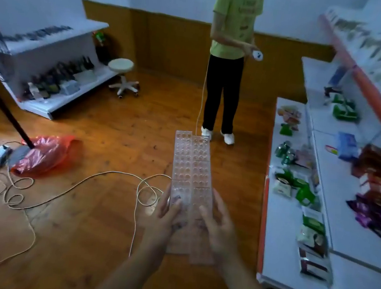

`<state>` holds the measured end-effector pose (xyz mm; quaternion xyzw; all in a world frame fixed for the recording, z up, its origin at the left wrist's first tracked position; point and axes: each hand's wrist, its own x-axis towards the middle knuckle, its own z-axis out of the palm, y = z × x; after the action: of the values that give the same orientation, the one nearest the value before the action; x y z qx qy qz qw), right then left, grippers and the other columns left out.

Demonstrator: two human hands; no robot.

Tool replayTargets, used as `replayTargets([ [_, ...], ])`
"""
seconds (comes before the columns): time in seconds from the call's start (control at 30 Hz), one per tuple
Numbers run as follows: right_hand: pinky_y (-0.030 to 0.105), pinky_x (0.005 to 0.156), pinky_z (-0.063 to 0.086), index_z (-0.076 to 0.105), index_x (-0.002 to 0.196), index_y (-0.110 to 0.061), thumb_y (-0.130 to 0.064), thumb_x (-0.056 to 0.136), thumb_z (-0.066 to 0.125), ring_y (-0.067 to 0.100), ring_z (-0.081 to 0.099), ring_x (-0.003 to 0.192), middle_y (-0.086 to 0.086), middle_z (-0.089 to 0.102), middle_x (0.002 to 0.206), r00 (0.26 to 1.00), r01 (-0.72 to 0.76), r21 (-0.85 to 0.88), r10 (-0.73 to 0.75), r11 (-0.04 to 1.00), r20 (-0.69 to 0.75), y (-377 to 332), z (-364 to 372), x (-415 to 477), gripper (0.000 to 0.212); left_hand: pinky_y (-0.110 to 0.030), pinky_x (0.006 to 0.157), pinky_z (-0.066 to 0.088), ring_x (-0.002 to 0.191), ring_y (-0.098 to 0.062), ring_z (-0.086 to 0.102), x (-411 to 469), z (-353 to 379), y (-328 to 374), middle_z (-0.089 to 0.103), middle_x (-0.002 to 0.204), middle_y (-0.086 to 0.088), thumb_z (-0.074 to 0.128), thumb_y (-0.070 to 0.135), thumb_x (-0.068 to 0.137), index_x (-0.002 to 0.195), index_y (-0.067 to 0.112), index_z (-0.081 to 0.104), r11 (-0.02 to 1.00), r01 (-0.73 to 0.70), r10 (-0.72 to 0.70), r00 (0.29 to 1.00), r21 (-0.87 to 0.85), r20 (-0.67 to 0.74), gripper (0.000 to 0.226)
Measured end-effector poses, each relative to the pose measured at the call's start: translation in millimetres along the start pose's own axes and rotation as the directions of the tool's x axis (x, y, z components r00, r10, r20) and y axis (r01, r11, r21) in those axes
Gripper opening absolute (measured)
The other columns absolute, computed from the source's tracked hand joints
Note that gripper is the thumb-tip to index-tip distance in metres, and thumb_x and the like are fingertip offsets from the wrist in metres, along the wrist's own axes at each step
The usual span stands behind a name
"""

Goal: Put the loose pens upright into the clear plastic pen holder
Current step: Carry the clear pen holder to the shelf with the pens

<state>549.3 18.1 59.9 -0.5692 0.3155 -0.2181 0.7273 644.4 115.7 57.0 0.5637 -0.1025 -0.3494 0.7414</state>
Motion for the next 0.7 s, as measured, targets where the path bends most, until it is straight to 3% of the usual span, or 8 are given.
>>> replayTargets([
  [0.1, 0.034, 0.072, 0.060, 0.051, 0.120, -0.062, -0.034, 0.094, 0.062, 0.014, 0.071, 0.098, -0.019, 0.069, 0.113, 0.997, -0.023, 0.001, 0.023, 1.000, 0.070, -8.8, 45.4, 54.5, 0.040, -0.024, 0.067, 0.056, 0.102, -0.016, 0.070, 47.6, -33.7, 27.7, 0.071, 0.116, 0.009, 0.069, 0.036, 0.077, 0.127, 0.046, 0.053, 0.999, -0.041, 0.040, 0.998, -0.012, -0.054, 0.054],
  [0.2, 0.038, 0.075, 0.061, 0.052, 0.124, -0.055, -0.030, 0.093, 0.064, 0.017, 0.072, 0.098, -0.015, 0.069, 0.115, 0.992, -0.050, 0.010, 0.049, 0.999, 0.112, -14.2, 80.3, 106.0, 0.042, -0.026, 0.071, 0.056, 0.106, -0.017, 0.068, 94.2, -61.7, 46.5, 0.068, 0.121, 0.005, 0.071, 0.039, 0.076, 0.122, 0.049, 0.057, 0.998, -0.054, 0.050, 0.991, -0.031, -0.121, 0.049],
  [0.3, 0.033, 0.069, 0.061, 0.051, 0.133, -0.041, -0.023, 0.093, 0.064, 0.017, 0.073, 0.094, -0.015, 0.073, 0.106, 0.986, -0.071, 0.025, 0.067, 0.997, 0.155, -22.1, 106.5, 158.6, 0.046, -0.029, 0.074, 0.057, 0.108, -0.022, 0.067, 143.7, -80.9, 58.8, 0.067, 0.124, 0.002, 0.069, 0.037, 0.083, 0.131, 0.045, 0.054, 0.997, -0.056, 0.048, 0.987, -0.047, -0.153, 0.051],
  [0.43, 0.030, 0.066, 0.060, 0.051, 0.135, -0.039, -0.024, 0.093, 0.064, 0.018, 0.073, 0.093, -0.007, 0.069, 0.117, 0.980, -0.085, -0.001, 0.083, 0.996, 0.183, -27.9, 133.1, 241.5, 0.047, -0.032, 0.071, 0.059, 0.102, -0.026, 0.070, 220.6, -95.7, 71.1, 0.071, 0.116, 0.003, 0.071, 0.035, 0.082, 0.128, 0.043, 0.056, 0.993, -0.058, 0.033, 0.971, -0.101, -0.235, 0.048],
  [0.57, 0.044, 0.075, 0.061, 0.053, 0.132, -0.040, -0.023, 0.094, 0.063, 0.022, 0.071, 0.098, -0.007, 0.068, 0.118, 0.961, -0.074, 0.011, 0.069, 0.997, 0.267, -38.0, 159.5, 343.2, 0.044, -0.034, 0.072, 0.060, 0.102, -0.023, 0.070, 310.8, -104.4, 94.6, 0.072, 0.114, 0.005, 0.076, 0.043, 0.068, 0.123, 0.043, 0.058, 0.991, -0.085, 0.048, 0.950, -0.106, -0.309, 0.058],
  [0.7, 0.035, 0.067, 0.060, 0.055, 0.129, -0.042, -0.021, 0.093, 0.064, 0.020, 0.072, 0.096, -0.013, 0.072, 0.110, 0.927, -0.089, 0.011, 0.079, 0.996, 0.367, -56.8, 191.5, 432.3, 0.042, -0.033, 0.073, 0.059, 0.101, -0.023, 0.070, 385.7, -116.7, 124.3, 0.072, 0.114, 0.002, 0.075, 0.041, 0.070, 0.125, 0.042, 0.057, 0.984, -0.109, 0.039, 0.908, -0.144, -0.417, 0.058],
])
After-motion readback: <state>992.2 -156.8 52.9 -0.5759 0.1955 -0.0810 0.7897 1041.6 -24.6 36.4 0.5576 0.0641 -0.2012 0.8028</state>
